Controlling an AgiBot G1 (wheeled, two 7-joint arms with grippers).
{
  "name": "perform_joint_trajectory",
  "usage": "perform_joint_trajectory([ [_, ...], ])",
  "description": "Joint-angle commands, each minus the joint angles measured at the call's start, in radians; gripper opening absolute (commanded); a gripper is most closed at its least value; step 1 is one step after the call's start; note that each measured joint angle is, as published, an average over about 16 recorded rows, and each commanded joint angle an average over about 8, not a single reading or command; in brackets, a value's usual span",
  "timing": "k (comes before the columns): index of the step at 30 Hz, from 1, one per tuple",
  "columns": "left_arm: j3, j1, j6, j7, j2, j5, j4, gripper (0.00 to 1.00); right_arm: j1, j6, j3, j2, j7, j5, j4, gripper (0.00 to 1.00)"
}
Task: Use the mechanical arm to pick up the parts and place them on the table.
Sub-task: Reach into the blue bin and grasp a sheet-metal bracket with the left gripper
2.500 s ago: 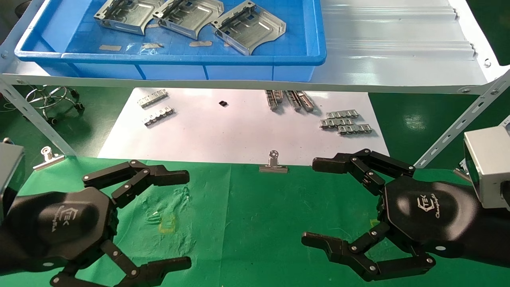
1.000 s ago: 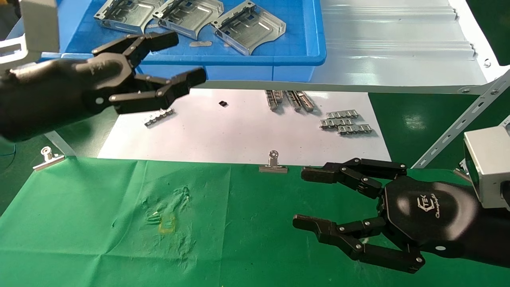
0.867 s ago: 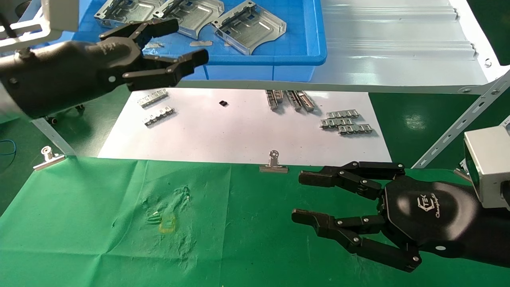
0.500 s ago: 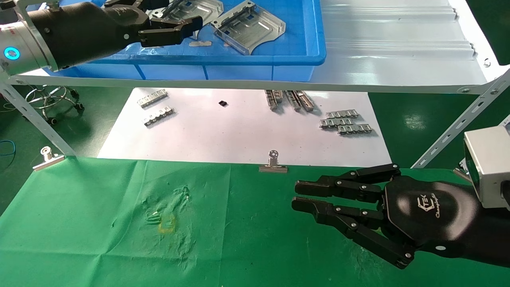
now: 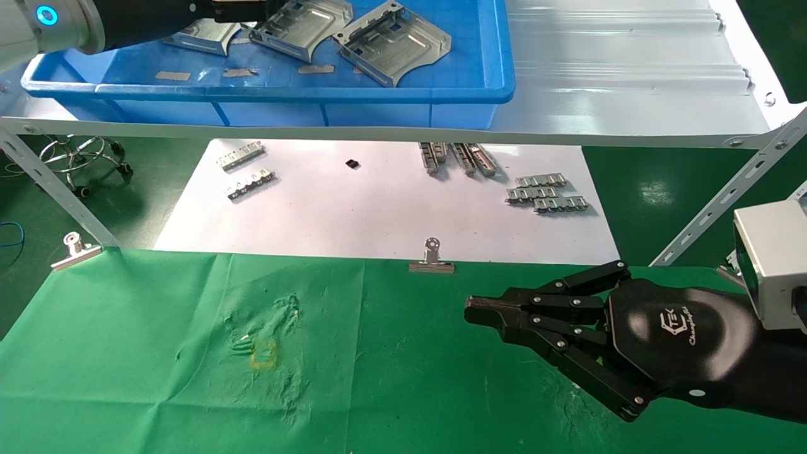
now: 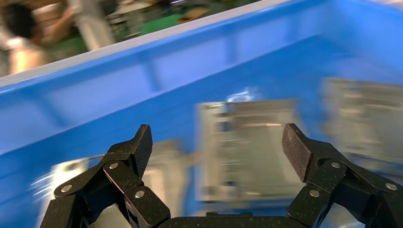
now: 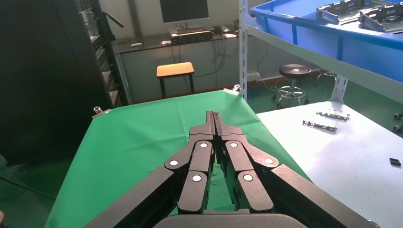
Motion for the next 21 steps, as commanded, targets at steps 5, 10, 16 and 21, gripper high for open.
perform_joint_trajectory([
  [5,0.013,-0.041,-0.119,0.006,0.064,0.026,0.104,0.10,0.000,0.000,0.000,0.000,0.000,0.000,0.000,0.00],
  [10,0.014,-0.049,-0.138,-0.002,0.084,0.028,0.137,0.00,0.000,0.000,0.000,0.000,0.000,0.000,0.000,0.00],
  [16,0.016,-0.050,-0.147,-0.007,0.097,0.031,0.155,0.00,0.000,0.000,0.000,0.000,0.000,0.000,0.000,0.00],
  [21,0.018,-0.050,-0.152,-0.010,0.104,0.034,0.161,0.00,0.000,0.000,0.000,0.000,0.000,0.000,0.000,0.00],
])
